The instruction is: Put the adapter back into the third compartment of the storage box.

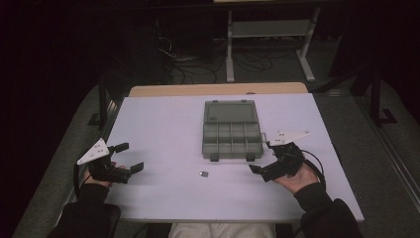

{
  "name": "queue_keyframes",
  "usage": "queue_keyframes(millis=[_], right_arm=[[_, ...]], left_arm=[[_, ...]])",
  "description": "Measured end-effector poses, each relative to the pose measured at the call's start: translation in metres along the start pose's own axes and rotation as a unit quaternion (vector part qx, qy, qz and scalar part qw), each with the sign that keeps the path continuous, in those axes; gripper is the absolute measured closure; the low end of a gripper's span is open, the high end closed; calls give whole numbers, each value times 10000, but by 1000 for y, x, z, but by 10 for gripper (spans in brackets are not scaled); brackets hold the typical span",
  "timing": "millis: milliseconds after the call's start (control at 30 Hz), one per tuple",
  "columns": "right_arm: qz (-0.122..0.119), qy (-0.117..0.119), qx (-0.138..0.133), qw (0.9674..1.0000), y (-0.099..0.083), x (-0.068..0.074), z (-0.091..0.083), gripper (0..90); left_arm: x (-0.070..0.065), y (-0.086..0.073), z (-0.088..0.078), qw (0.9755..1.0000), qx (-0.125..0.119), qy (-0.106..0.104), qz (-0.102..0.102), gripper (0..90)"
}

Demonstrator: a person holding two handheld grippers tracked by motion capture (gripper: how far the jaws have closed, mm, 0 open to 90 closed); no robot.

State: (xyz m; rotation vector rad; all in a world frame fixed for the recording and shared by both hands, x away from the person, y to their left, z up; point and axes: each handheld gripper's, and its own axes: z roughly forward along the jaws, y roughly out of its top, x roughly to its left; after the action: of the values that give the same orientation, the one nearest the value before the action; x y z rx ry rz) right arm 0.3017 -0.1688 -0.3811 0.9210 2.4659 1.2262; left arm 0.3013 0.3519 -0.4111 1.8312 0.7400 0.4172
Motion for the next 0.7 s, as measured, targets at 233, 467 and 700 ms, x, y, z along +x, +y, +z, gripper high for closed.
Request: queue_keyframes(millis=[233, 467, 700], right_arm=[[-65, 107, 63, 9999, 4, 5, 9, 0], [-126, 193, 78, 9997, 11, 8, 12, 0], [-234, 280, 149, 9992, 18, 13, 19, 0]], left_arm=[[0, 0, 0, 10000, 9, 4, 12, 0], [0, 0, 0, 10000, 15, 6, 19, 0], [0, 0, 0, 10000, 9, 3, 18, 0]])
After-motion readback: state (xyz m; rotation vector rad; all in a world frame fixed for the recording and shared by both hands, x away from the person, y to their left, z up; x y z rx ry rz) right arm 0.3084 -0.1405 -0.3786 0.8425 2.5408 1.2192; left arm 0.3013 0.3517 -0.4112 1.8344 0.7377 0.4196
